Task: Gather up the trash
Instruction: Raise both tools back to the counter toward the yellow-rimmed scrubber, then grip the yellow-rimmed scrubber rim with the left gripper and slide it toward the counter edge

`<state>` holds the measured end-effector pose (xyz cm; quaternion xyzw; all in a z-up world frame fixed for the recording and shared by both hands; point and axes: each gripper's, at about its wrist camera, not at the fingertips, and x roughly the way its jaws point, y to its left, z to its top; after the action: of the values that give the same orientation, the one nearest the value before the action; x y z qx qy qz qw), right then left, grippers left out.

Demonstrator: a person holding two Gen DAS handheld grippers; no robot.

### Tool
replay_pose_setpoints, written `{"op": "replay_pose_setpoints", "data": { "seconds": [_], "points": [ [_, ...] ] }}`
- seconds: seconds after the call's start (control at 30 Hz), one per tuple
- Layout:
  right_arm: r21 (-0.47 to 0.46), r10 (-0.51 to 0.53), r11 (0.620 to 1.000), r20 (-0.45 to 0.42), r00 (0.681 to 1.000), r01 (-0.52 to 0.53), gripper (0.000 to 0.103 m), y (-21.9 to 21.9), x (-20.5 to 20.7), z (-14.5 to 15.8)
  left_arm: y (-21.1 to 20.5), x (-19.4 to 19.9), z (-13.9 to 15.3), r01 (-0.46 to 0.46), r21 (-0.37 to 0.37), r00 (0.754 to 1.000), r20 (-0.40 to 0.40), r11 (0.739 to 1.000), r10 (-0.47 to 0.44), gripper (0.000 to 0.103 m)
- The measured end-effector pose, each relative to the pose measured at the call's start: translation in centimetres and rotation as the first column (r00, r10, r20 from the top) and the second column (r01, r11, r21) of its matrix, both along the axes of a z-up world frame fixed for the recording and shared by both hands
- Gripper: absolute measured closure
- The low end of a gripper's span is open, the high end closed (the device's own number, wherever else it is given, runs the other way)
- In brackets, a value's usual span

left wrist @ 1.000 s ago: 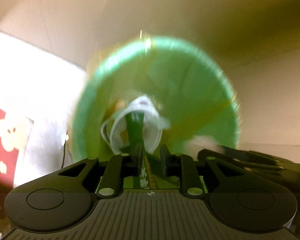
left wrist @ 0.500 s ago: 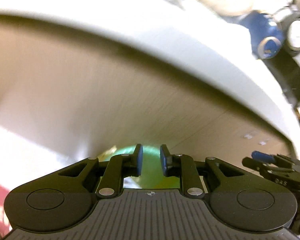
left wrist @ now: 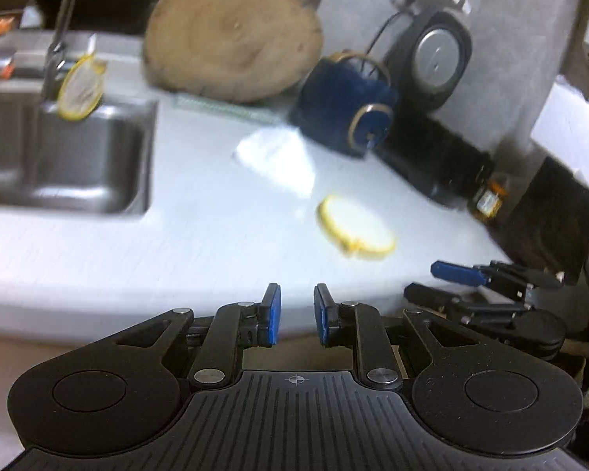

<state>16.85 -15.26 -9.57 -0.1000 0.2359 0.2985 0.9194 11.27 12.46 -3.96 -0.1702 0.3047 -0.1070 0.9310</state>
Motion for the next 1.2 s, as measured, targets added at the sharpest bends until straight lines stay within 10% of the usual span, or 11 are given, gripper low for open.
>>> {"op": "replay_pose_setpoints", "data": {
  "seconds": [0.47,0.9,1.2],
  "points": [
    [-0.024,-0.050,0.999,-0.076,0.996,0.049,0.034,-2.7,14.0,0.3,-6.1,15.9,0.4,-0.009,0.035,0.994,-0.112,0.999,0.013,0.082],
    [0.005,-0.047,0.999,-0.161,0.986,0.048,0.030,-4.1,17.5,-2.2,-8.2,21.0,-2.5,0.001,0.084,0.961,-0.274,0.996,0.022,0.082],
    [0.011,0.000,1.000,-0.210,0.978,0.002,0.067,-3.9,18.1,-2.4,-8.3,21.3,-2.2,-0.021,0.091,0.958,-0.285,0.996,0.046,0.082]
  ]
}}
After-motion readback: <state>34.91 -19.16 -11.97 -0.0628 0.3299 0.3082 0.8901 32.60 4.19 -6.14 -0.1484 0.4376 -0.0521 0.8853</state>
